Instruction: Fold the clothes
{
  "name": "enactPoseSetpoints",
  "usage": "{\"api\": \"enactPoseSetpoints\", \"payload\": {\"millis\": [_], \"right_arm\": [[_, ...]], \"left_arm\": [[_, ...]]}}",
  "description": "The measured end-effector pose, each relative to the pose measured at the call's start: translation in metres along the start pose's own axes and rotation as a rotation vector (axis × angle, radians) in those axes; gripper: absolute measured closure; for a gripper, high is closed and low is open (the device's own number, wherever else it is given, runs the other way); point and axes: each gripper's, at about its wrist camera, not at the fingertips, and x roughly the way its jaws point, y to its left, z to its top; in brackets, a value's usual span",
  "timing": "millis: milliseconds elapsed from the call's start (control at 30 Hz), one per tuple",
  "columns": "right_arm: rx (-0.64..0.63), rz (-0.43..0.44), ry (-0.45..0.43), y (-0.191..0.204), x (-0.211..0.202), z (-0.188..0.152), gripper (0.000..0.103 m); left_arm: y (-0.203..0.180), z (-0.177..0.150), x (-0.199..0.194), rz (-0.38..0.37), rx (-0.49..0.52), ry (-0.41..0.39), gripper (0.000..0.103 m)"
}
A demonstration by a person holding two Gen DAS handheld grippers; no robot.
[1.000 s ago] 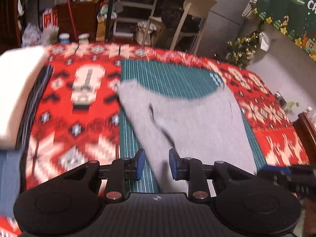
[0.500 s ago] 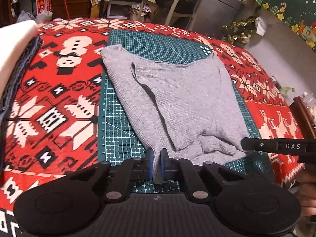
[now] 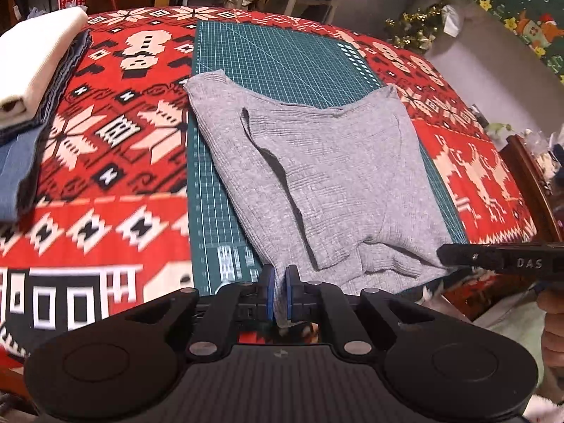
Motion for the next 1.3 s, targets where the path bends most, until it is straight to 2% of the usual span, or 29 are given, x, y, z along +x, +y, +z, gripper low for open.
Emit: {"api": "enactPoseSetpoints", "payload": {"millis": [100, 167, 233, 333, 367, 400, 433, 567, 633, 667, 767, 800, 867, 967, 1067, 1200, 1300], "right_arm": [[-0.006, 0.011, -0.003, 0.001, -0.001, -0.004, 0.090], [-0.023, 0.004, -0.030, 0.003, -0.007, -0.003, 0.087], [-0.051, -0.018, -0.069, 0.004, -0.015, -0.001, 0.076], [-0.101, -0.058, -0.122, 0.006, -0.027, 0.004, 0.061], [-0.122, -0.073, -0.136, 0.007, -0.029, 0.006, 0.053], [-0.143, -0.088, -0.151, 0.007, -0.032, 0.007, 0.045], [-0.164, -0.103, -0.165, 0.008, -0.034, 0.009, 0.042], [-0.199, -0.131, -0.193, 0.007, -0.036, 0.017, 0.026], [-0.191, -0.147, -0.206, 0.008, -0.033, 0.019, 0.023], [-0.190, -0.157, -0.213, 0.010, -0.032, 0.020, 0.021], [-0.222, -0.200, -0.246, 0.018, -0.027, 0.021, 0.001], [-0.237, -0.217, -0.256, 0.022, -0.026, 0.022, 0.001], [-0.262, -0.234, -0.271, 0.026, -0.026, 0.022, 0.001], [-0.285, -0.244, -0.291, 0.029, -0.027, 0.020, 0.001], [-0.278, -0.239, -0.298, 0.028, -0.028, 0.020, 0.001], [-0.208, -0.212, -0.312, 0.021, -0.028, 0.021, 0.001], [-0.166, -0.166, -0.314, 0.015, -0.029, 0.024, 0.001]], "left_arm": [[0.007, 0.001, -0.003, -0.007, -0.043, -0.010, 0.089], [0.012, 0.003, -0.010, -0.013, -0.071, -0.038, 0.079], [0.015, 0.006, -0.019, -0.017, -0.090, -0.083, 0.064], [0.019, 0.011, -0.030, -0.004, -0.111, -0.150, 0.055], [0.019, 0.013, -0.032, 0.007, -0.115, -0.165, 0.049], [0.020, 0.016, -0.032, 0.018, -0.122, -0.170, 0.045], [0.020, 0.018, -0.032, 0.028, -0.129, -0.171, 0.042], [0.013, 0.026, -0.026, 0.052, -0.109, -0.164, 0.042], [0.008, 0.029, -0.022, 0.060, -0.086, -0.158, 0.041], [0.005, 0.031, -0.020, 0.063, -0.075, -0.156, 0.037], [-0.010, 0.033, -0.015, 0.122, -0.014, -0.179, 0.031], [-0.015, 0.033, -0.014, 0.136, 0.016, -0.199, 0.028], [-0.020, 0.033, -0.015, 0.126, 0.056, -0.234, 0.012], [-0.027, 0.032, -0.017, 0.099, 0.110, -0.284, 0.011], [-0.029, 0.035, -0.014, 0.077, 0.121, -0.284, 0.011], [-0.032, 0.038, -0.007, 0.134, 0.113, -0.276, 0.011], [-0.029, 0.038, -0.005, 0.121, 0.116, -0.280, 0.011]]}}
